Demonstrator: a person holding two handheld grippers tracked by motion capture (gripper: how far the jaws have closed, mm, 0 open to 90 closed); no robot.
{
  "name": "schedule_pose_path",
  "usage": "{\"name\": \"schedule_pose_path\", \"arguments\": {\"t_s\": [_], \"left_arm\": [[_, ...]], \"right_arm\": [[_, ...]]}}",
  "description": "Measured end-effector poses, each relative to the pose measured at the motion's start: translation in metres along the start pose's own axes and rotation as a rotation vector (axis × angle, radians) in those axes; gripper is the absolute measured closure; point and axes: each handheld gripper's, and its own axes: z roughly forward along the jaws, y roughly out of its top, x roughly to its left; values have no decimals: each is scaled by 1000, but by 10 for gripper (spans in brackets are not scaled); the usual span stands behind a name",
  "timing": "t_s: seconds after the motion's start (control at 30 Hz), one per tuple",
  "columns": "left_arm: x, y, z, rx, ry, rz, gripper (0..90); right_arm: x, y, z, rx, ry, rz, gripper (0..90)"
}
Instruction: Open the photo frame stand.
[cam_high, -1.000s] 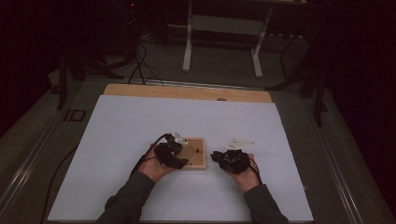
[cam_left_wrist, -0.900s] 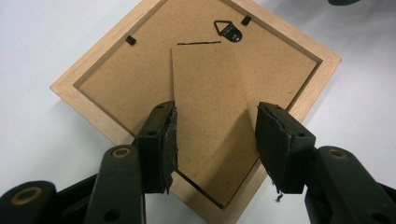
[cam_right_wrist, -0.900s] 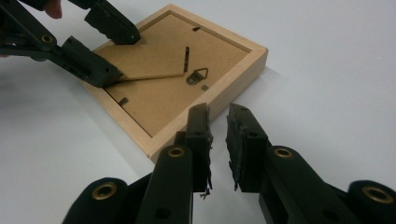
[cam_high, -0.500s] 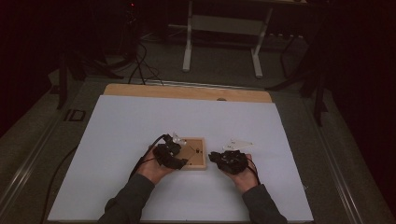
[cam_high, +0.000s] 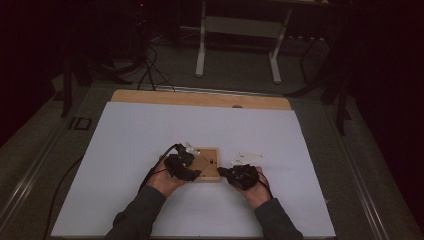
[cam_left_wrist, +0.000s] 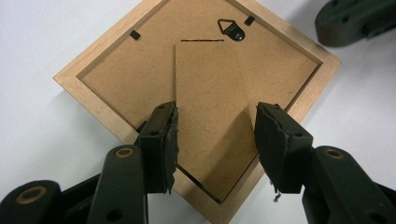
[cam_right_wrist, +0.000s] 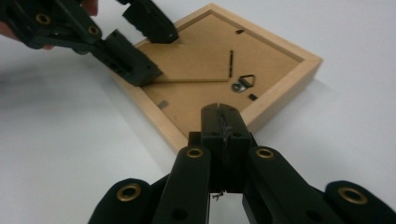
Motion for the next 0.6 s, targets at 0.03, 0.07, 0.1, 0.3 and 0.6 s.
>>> {"name": "schedule_pose_path", "arguments": {"t_s": [0.03,0.07,0.1,0.3,0.6], "left_arm": [[0,0,0,0,0,0,508],[0,0,0,0,-1,-1,508],[0,0,0,-1,0,-2,508],[0,2,-1,0,-1,-4,508],[0,8,-7,-15,7,-9,510]], "right_arm": [[2,0,2,2,7,-7,897],[3,0,4,8,12,-11,897],[4,0,5,11,13,-13,897],[9,1,8,17,26,-26,898],[9,2,10,28,14,-32,900]]}}
